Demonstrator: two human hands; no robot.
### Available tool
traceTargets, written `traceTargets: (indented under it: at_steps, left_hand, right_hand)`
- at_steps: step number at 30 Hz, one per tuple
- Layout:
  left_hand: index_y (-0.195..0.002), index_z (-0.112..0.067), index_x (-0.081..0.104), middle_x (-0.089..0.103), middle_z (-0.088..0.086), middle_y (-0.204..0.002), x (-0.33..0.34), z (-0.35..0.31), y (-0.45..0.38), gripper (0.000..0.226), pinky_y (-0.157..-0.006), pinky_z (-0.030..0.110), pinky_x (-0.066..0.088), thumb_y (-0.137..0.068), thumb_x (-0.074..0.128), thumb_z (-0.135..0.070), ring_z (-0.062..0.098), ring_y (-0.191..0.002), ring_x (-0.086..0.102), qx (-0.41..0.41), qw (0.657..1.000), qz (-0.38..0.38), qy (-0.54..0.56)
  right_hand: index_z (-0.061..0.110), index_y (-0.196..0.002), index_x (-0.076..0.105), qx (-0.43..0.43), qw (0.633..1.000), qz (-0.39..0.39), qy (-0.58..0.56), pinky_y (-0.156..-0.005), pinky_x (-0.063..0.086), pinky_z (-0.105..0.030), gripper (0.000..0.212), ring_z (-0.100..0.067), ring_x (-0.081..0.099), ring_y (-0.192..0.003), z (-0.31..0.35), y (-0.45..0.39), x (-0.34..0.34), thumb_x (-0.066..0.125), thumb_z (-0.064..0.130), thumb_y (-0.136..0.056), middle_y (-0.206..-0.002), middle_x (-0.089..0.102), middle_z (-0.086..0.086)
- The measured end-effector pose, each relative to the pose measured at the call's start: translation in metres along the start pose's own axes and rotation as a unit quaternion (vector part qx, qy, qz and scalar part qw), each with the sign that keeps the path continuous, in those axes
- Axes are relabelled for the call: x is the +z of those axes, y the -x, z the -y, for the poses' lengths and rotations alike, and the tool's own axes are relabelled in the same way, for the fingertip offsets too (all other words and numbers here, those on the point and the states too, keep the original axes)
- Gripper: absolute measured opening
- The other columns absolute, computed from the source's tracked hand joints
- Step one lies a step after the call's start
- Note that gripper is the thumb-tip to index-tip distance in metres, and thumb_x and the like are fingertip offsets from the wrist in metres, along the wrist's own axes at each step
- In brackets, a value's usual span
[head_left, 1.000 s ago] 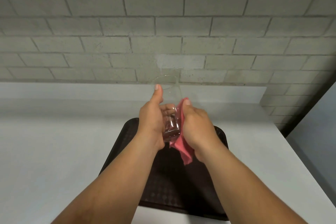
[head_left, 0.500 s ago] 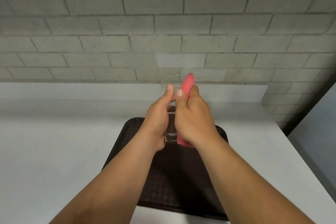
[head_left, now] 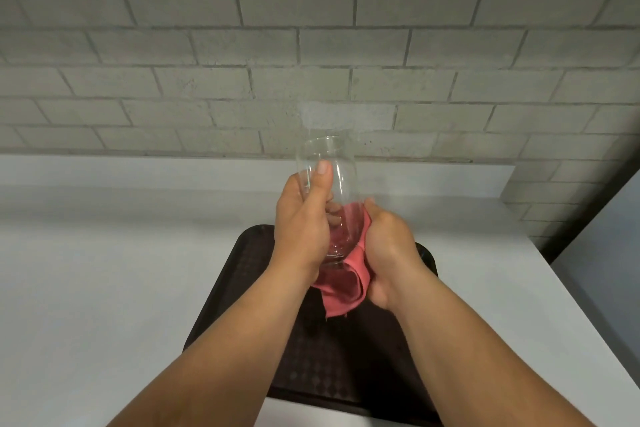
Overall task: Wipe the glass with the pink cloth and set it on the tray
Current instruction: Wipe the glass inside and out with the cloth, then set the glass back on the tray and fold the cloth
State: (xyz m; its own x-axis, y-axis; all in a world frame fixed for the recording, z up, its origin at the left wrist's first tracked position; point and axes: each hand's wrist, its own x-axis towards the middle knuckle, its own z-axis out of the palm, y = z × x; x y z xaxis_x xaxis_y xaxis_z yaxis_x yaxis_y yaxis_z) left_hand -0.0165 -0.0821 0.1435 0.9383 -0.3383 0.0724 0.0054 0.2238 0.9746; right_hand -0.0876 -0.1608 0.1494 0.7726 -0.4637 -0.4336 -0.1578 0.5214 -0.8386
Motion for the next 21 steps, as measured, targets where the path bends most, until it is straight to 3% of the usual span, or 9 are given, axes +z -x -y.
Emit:
traceTargets:
  at_steps: [3, 5, 7, 10, 13, 15, 17, 19, 21]
  left_hand:
    - [-0.099, -0.042, 0.064, 0.071, -0.024, -0.076, -0.004, 0.006, 0.002, 0.038, -0.073, 0.023, 0.056, -0.080, 0.063, -0.074, 0.000, -0.074, 0.069, 0.107, 0.990, 0.025, -0.083]
    - [-0.107, -0.050, 0.059, 0.069, -0.020, -0.084, -0.008, 0.008, 0.004, 0.031, -0.073, 0.016, 0.054, -0.084, 0.063, -0.071, -0.002, -0.077, 0.067, 0.156, 0.976, 0.058, -0.142]
    - [-0.117, -0.050, 0.056, 0.064, -0.014, -0.091, -0.011, 0.011, 0.005, 0.038, -0.072, 0.011, 0.052, -0.084, 0.064, -0.069, -0.003, -0.079, 0.066, 0.173, 0.968, 0.077, -0.165]
    - [-0.134, -0.029, 0.055, 0.064, -0.005, -0.102, -0.016, 0.014, 0.003, 0.071, -0.079, 0.015, 0.053, -0.080, 0.062, -0.074, 0.003, -0.089, 0.067, 0.152, 0.973, 0.058, -0.165]
    - [-0.136, -0.025, 0.056, 0.070, 0.006, -0.115, -0.026, 0.018, -0.003, 0.082, -0.096, 0.037, 0.058, -0.075, 0.062, -0.079, 0.022, -0.106, 0.071, 0.085, 0.986, 0.024, -0.138]
    - [-0.127, -0.027, 0.062, 0.074, 0.001, -0.107, -0.036, 0.023, -0.005, 0.075, -0.092, 0.041, 0.060, -0.073, 0.066, -0.079, 0.018, -0.099, 0.073, 0.052, 0.991, 0.014, -0.119]
    - [-0.116, -0.031, 0.065, 0.081, -0.008, -0.095, -0.045, 0.031, -0.003, 0.064, -0.082, 0.033, 0.058, -0.070, 0.071, -0.075, 0.003, -0.086, 0.075, 0.028, 0.995, 0.012, -0.095]
    - [-0.114, -0.035, 0.065, 0.083, -0.018, -0.093, -0.054, 0.041, 0.000, 0.060, -0.081, 0.030, 0.056, -0.067, 0.077, -0.069, -0.002, -0.082, 0.076, 0.009, 0.996, 0.018, -0.091]
    - [-0.118, -0.037, 0.064, 0.082, -0.017, -0.098, -0.063, 0.051, 0.004, 0.063, -0.084, 0.030, 0.057, -0.063, 0.082, -0.063, 0.002, -0.089, 0.077, -0.012, 0.995, 0.035, -0.097]
  right_hand:
    - [0.002, -0.103, 0.074, 0.008, 1.000, -0.022, -0.013, -0.063, 0.065, -0.044, 0.052, -0.034, 0.079, -0.078, -0.006, -0.001, -0.002, 0.037, 0.037, -0.109, -0.091, 0.080, -0.025]
    - [-0.004, -0.115, 0.070, 0.016, 0.999, -0.030, -0.013, -0.080, 0.064, -0.057, 0.045, -0.044, 0.076, -0.098, -0.011, -0.001, -0.003, 0.041, 0.029, -0.107, -0.109, 0.075, -0.031]
    - [-0.004, -0.115, 0.072, 0.002, 0.999, -0.033, 0.000, -0.089, 0.059, -0.063, 0.041, -0.048, 0.073, -0.104, -0.017, -0.001, -0.005, 0.046, 0.027, -0.106, -0.110, 0.076, -0.031]
    - [0.003, -0.096, 0.079, -0.036, 0.996, -0.062, 0.044, -0.084, 0.062, -0.059, 0.041, -0.042, 0.078, -0.086, -0.025, -0.002, -0.016, 0.052, 0.033, -0.105, -0.092, 0.080, -0.024]
    - [0.003, -0.093, 0.077, -0.075, 0.989, -0.107, 0.068, -0.063, 0.064, -0.045, 0.043, -0.039, 0.079, -0.074, -0.026, -0.004, -0.035, 0.052, 0.036, -0.104, -0.085, 0.080, -0.022]
    - [0.000, -0.093, 0.074, -0.102, 0.985, -0.128, 0.057, -0.060, 0.062, -0.041, 0.042, -0.041, 0.078, -0.069, -0.020, -0.005, -0.051, 0.054, 0.034, -0.104, -0.080, 0.078, -0.025]
    - [-0.002, -0.090, 0.071, -0.147, 0.977, -0.139, 0.068, -0.063, 0.063, -0.042, 0.043, -0.043, 0.077, -0.067, -0.015, -0.004, -0.070, 0.052, 0.034, -0.105, -0.075, 0.076, -0.028]
    - [0.009, -0.083, 0.071, -0.218, 0.935, -0.184, 0.209, -0.069, 0.060, -0.039, 0.045, -0.034, 0.076, -0.070, -0.016, -0.005, -0.093, 0.048, 0.041, -0.105, -0.072, 0.077, -0.017]
    - [0.019, -0.075, 0.065, -0.290, 0.848, -0.235, 0.376, -0.066, 0.051, -0.033, 0.046, -0.019, 0.069, -0.071, -0.018, -0.003, -0.116, 0.042, 0.044, -0.106, -0.069, 0.072, -0.002]
